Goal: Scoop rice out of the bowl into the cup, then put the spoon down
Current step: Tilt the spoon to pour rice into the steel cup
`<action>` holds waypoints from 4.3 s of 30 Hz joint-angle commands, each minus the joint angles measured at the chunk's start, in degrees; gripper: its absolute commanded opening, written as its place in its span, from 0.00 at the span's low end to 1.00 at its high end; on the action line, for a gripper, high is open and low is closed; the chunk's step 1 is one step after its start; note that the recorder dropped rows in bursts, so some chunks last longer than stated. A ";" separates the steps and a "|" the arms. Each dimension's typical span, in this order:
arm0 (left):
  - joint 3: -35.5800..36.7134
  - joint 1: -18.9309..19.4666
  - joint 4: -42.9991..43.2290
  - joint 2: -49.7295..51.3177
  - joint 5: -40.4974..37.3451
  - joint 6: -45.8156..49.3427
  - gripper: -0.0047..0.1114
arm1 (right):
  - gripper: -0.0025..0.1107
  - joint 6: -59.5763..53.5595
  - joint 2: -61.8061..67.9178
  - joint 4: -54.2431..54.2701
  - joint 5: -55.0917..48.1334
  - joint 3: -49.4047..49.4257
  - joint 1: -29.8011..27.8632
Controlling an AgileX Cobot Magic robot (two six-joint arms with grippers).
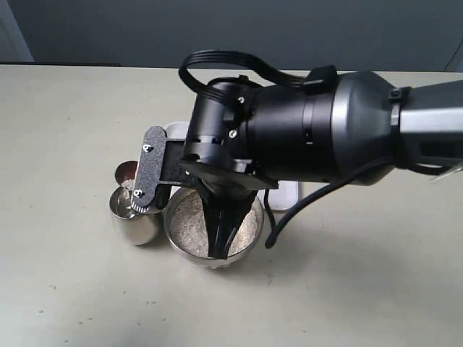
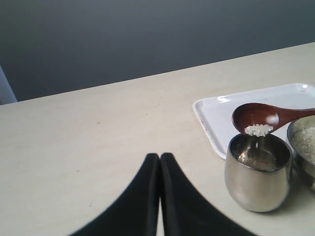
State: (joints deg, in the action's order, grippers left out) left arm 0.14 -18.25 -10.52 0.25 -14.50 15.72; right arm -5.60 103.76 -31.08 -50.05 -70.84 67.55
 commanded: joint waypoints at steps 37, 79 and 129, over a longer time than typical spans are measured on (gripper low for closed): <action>-0.14 -0.28 0.07 -0.25 0.70 -0.16 0.04 | 0.02 -0.02 0.01 -7.39 1.21 -0.33 -0.08; -0.14 -0.28 0.07 -0.25 0.70 -0.16 0.04 | 0.02 1.14 0.01 -10.34 1.40 -0.33 -0.08; -0.14 -0.28 0.06 -0.25 0.70 -0.16 0.04 | 0.02 1.14 0.01 -14.68 0.94 -0.33 -0.08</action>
State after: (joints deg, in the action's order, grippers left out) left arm 0.14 -18.25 -10.52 0.25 -14.50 15.72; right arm -4.70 103.76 -44.82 -48.46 -70.84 67.55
